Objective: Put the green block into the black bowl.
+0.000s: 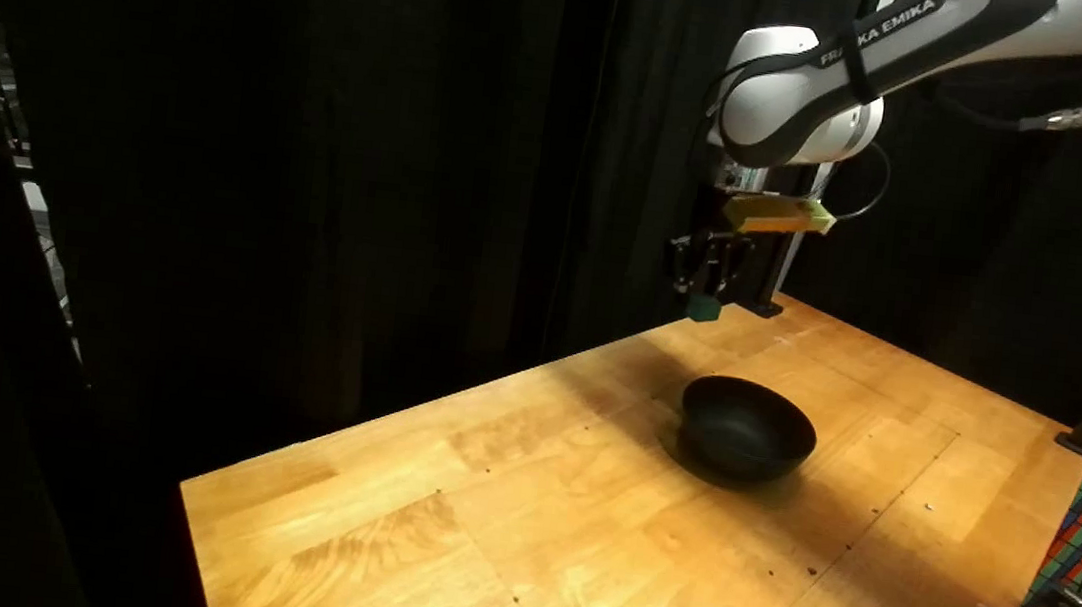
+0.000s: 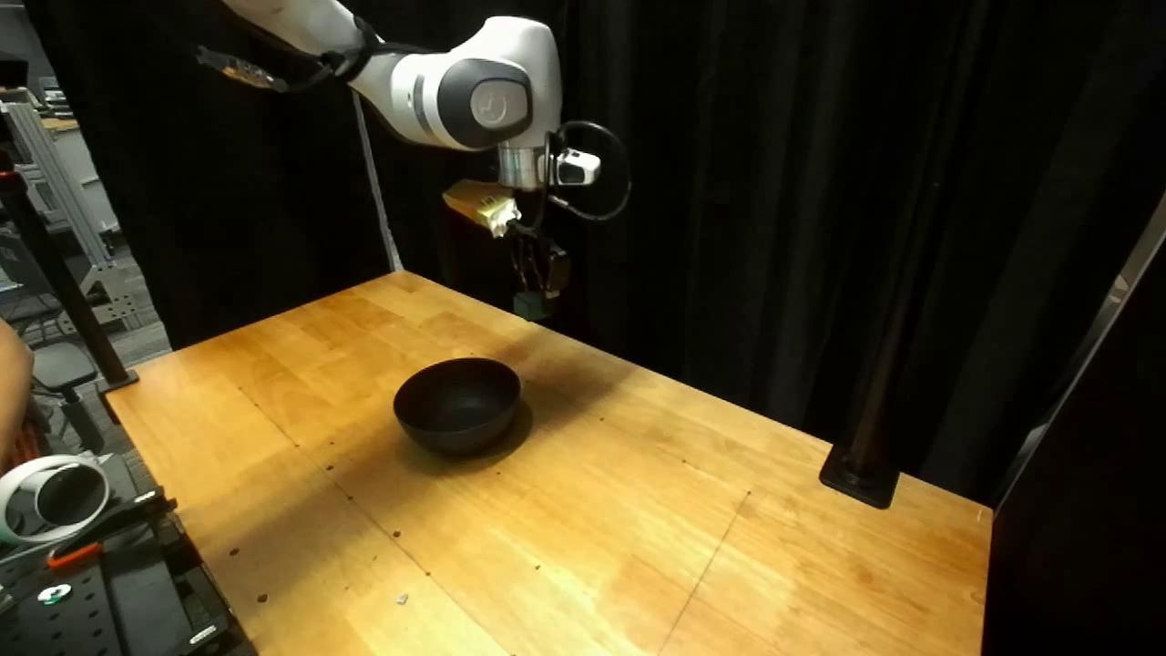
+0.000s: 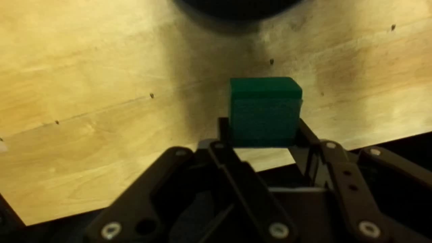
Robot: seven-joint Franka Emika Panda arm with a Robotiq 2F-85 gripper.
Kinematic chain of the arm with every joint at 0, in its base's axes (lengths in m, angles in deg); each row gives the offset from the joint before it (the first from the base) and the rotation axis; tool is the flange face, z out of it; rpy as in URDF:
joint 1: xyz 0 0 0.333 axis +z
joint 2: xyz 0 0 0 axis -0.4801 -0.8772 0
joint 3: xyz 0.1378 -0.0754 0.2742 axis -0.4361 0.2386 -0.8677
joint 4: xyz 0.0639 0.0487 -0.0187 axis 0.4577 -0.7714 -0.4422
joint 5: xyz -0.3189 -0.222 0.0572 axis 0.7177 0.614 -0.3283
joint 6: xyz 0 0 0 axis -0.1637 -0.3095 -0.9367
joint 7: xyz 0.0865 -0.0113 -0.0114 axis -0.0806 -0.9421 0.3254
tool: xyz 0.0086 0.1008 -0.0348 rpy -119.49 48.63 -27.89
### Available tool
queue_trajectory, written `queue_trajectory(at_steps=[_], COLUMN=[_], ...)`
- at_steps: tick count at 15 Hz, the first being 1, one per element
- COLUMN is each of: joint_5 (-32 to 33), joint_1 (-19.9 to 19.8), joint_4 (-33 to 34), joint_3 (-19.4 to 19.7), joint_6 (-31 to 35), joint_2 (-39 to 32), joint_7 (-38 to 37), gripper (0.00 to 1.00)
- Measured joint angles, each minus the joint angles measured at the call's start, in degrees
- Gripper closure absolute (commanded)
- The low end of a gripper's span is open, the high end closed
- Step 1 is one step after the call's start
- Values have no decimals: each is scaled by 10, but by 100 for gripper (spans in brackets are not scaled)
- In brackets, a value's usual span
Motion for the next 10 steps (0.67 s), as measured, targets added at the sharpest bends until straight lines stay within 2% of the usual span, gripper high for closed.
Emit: queue_trajectory(at_steps=[1, 2, 4, 7, 10], joint_5=[-4, -11, -35, -82, -136], joint_1=[-1, -4, -13, -29, -50], joint_4=[-13, -28, -56, -95, -138], joint_3=[0, -1, -4, -10, -12], joint_6=[-28, -52, -83, -103, -133], joint_2=[19, 35, 56, 77, 124], joint_7=[0, 1, 4, 18, 40], gripper=[79, 36, 24, 0, 0])
